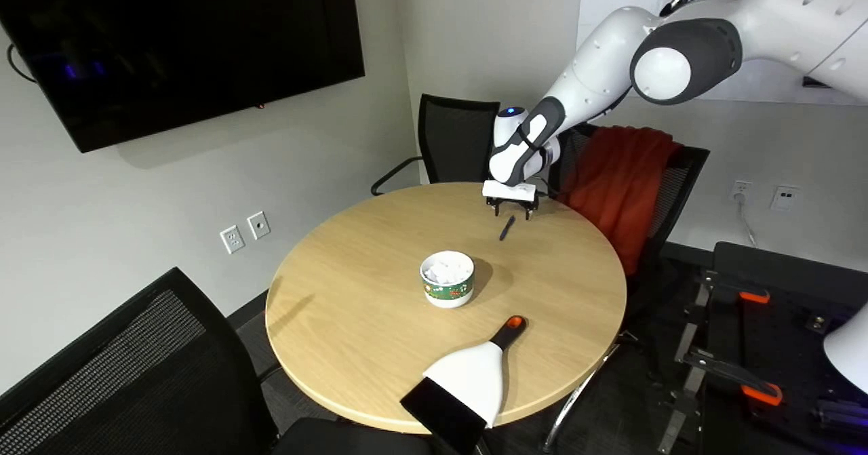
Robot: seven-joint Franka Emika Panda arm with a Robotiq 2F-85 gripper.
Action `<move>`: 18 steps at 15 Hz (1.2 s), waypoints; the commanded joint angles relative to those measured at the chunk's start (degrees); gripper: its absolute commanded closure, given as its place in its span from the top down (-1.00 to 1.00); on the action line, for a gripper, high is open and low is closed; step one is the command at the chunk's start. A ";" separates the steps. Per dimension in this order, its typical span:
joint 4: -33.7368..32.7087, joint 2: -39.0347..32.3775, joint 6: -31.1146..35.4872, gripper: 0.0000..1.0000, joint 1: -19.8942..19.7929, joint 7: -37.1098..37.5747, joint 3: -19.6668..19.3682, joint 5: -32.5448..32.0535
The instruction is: Use the pen to stir the contents in the cup
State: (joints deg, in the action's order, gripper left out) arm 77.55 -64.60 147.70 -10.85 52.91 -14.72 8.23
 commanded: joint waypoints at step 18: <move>-3.19 3.22 -11.36 -0.91 0.95 3.47 -2.84 -0.41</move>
State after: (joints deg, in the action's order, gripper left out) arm 74.17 -65.20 143.35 -11.95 53.51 -14.97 8.37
